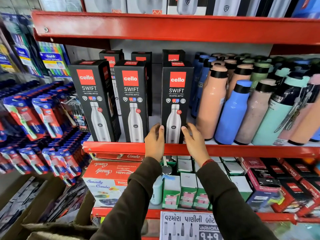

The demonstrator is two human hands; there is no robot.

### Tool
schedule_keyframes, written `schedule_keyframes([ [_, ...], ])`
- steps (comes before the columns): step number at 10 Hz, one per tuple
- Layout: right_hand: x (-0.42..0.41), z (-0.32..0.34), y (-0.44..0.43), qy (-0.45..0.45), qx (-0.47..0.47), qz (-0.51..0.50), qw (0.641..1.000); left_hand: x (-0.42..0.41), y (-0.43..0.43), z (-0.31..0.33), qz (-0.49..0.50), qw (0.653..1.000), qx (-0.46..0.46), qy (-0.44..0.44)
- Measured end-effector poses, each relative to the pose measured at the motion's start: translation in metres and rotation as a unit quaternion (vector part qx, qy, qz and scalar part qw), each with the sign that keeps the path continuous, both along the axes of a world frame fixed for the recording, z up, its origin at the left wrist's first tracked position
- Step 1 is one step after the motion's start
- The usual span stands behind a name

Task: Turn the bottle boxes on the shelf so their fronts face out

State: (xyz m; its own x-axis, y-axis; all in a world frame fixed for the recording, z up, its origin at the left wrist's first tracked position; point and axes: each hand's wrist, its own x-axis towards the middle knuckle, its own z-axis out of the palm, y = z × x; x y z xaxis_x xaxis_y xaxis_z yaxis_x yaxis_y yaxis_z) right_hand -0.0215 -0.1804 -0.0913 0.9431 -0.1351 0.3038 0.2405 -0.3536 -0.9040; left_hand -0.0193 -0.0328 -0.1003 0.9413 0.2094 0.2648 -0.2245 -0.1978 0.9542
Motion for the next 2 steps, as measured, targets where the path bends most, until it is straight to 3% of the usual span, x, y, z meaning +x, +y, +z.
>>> schedule_keyframes([
  [1, -0.016, 0.012, -0.015, -0.045, -0.002, -0.03, 0.999, -0.015, 0.0, 0.01, 0.009, 0.997, -0.02, -0.077],
  [2, -0.043, 0.054, -0.055, -0.168, 0.064, -0.13, 0.975, -0.028, 0.006, 0.055, 0.047, 0.959, 0.05, -0.276],
])
